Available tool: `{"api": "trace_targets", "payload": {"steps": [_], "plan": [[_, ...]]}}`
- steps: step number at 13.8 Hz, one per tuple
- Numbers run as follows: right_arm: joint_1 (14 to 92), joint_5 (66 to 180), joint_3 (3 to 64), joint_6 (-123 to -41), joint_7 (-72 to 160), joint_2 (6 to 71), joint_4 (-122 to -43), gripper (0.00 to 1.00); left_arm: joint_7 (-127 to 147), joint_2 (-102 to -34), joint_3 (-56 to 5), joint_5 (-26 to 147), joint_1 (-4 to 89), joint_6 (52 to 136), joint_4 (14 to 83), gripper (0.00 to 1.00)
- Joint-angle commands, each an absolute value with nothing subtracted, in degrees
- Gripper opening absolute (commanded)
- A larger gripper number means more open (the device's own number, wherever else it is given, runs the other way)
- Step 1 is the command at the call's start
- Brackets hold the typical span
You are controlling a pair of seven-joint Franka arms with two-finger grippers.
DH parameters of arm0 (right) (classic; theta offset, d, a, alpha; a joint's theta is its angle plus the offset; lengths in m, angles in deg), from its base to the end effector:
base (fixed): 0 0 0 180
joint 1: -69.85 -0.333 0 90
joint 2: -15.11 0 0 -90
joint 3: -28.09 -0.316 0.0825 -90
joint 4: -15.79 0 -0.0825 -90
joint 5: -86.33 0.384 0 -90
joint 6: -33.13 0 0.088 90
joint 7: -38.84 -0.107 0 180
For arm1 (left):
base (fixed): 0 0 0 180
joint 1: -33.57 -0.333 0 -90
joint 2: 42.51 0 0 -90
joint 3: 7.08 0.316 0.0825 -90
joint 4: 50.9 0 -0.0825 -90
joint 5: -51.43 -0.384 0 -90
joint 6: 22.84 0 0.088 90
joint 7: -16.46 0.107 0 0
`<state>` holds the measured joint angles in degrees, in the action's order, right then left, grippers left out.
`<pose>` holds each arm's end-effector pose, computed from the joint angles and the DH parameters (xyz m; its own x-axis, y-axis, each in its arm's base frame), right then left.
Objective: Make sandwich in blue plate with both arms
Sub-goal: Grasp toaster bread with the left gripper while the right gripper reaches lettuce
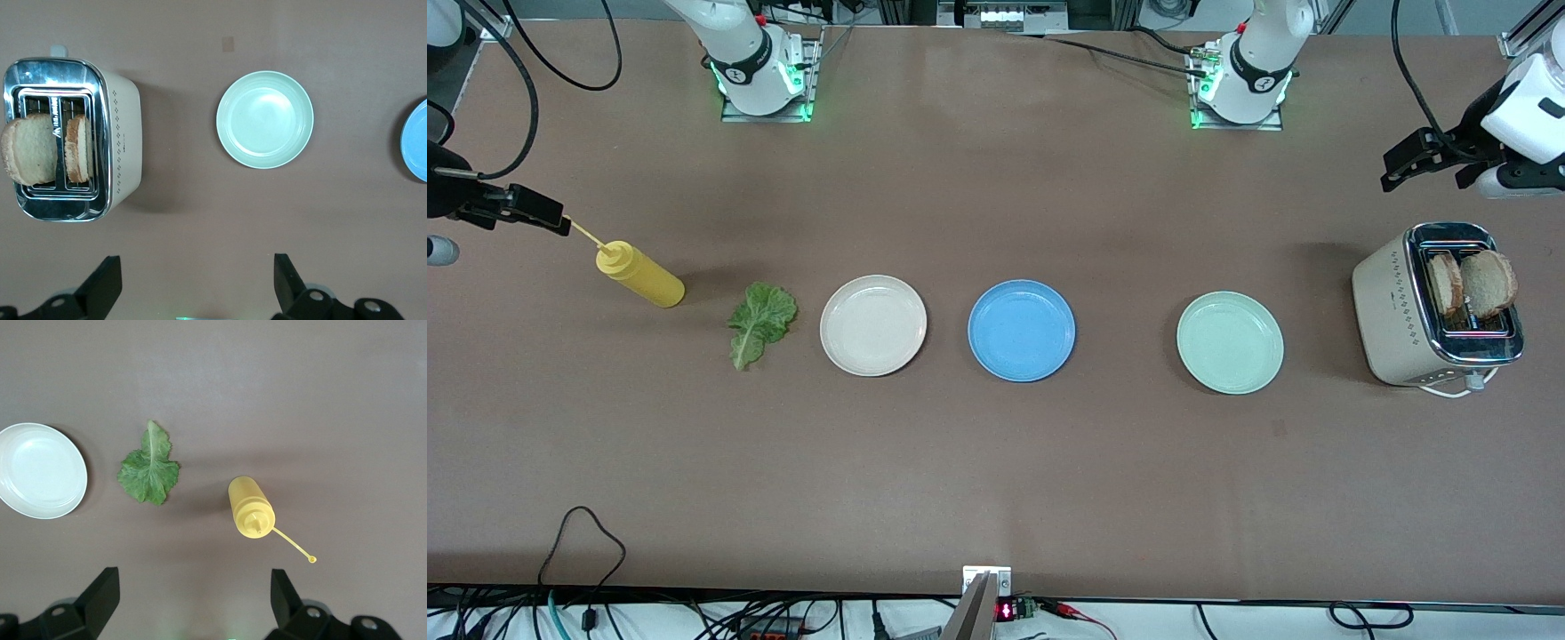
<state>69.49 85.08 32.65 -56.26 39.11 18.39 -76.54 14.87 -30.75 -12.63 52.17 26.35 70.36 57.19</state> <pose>0.5649 -0.0427 0.5726 0.9917 -0.0687 -0.1083 -0.0663 -0.9975 0.0257 0.4893 0.0089 0.5867 0.9966 0.0606 -0.0553 0.0603 -0.9981 -0.0084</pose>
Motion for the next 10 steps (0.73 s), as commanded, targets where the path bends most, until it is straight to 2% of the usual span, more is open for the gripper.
{"api": "trace_targets", "payload": {"steps": [1,4,10], "plan": [[70.11,84.66,32.13,-56.17,39.19,17.66,-77.2,1.0,15.5,-29.77,-13.41,51.87,25.48,69.62,58.0,1.0],[70.11,84.66,32.13,-56.17,39.28,17.66,-77.2,1.0,15.5,-30.99,-13.41,51.78,25.48,70.05,57.91,1.0],[70.37,84.75,32.22,-56.26,39.28,18.28,-76.76,1.0,17.42,-42.05,-12.79,48.01,19.34,75.76,57.3,1.0]]}}
